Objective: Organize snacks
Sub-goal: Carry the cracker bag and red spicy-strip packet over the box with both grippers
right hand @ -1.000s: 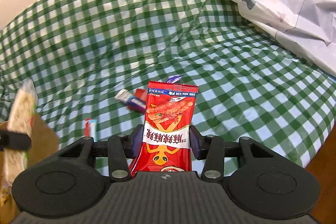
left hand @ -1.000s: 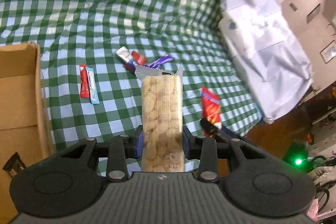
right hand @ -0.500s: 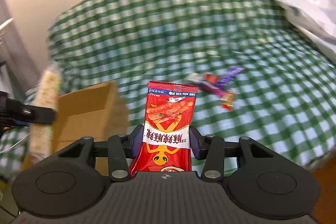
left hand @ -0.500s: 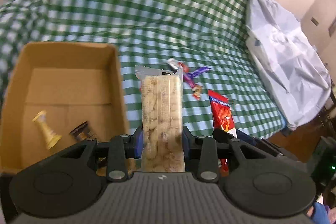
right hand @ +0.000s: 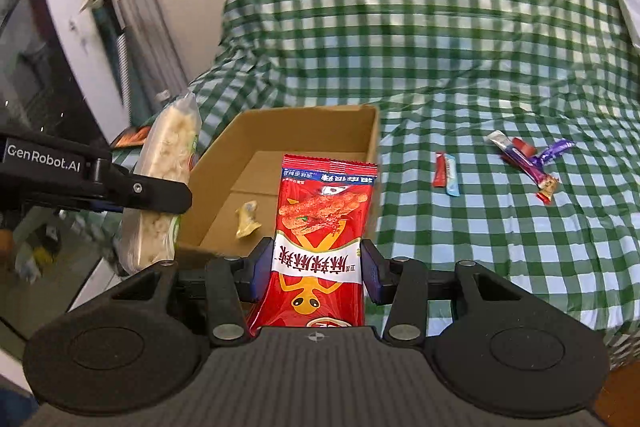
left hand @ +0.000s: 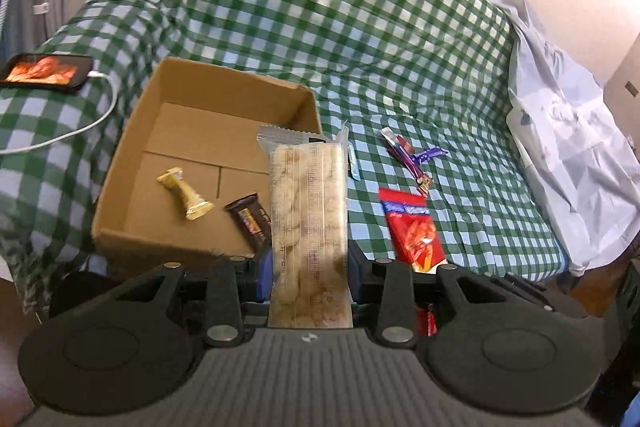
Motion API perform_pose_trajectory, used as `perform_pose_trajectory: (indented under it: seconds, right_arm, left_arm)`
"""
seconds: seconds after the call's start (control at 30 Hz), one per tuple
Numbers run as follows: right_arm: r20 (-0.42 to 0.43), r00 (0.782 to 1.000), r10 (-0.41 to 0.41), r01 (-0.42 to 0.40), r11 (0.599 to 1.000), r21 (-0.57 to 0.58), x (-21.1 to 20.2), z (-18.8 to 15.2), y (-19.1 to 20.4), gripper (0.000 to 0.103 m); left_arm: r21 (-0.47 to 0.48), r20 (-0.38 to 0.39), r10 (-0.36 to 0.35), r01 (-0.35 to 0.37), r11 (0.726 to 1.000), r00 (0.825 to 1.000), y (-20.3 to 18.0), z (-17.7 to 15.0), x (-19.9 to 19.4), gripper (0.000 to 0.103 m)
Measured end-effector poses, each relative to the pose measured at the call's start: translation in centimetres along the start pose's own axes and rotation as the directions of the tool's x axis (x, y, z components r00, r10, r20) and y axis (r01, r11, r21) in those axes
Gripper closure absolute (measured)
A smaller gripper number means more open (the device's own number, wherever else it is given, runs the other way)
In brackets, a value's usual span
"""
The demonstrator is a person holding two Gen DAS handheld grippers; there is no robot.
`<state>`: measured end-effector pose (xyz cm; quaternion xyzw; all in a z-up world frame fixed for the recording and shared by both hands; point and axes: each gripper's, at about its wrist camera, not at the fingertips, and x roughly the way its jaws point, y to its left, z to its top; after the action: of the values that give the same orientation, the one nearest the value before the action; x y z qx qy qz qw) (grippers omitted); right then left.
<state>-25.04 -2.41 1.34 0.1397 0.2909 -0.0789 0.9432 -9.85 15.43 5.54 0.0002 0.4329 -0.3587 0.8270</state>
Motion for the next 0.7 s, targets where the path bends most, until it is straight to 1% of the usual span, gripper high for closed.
perform_pose_trajectory:
  seconds: [0.13, 0.27, 0.47, 0.7]
  right_arm:
    - [0.010, 1.000, -0.010, 0.011, 0.999, -0.035, -1.1, 0.1, 1.5, 0.055]
    - [0.013, 1.000, -0.019, 0.020, 0.998, -0.067, -1.8, 0.0, 2.8, 0.055]
    - [0.002, 0.999, -0.032, 0.032, 0.994, -0.100, -1.5, 0.4, 4.0, 0.055]
    - [-0.026, 0.999, -0.045, 0.041, 0.993, -0.110, -0.6, 0.6, 4.4, 0.055]
  left_arm:
    - [-0.007, 0.024, 0.013, -0.013, 1.000, 1.000, 1.2, -1.0, -1.5, 0.063]
    - [-0.027, 0.037, 0.009, -0.008, 1.000, 0.999, 2.3, -1.5, -2.3, 0.063]
    - [-0.050, 0.056, 0.011, -0.008, 0.999, 0.998, 3.4, -1.7, -2.8, 0.063]
    - [-0.055, 0.054, 0.006, -0.003, 0.998, 0.999, 3.7, -1.6, -2.6, 0.063]
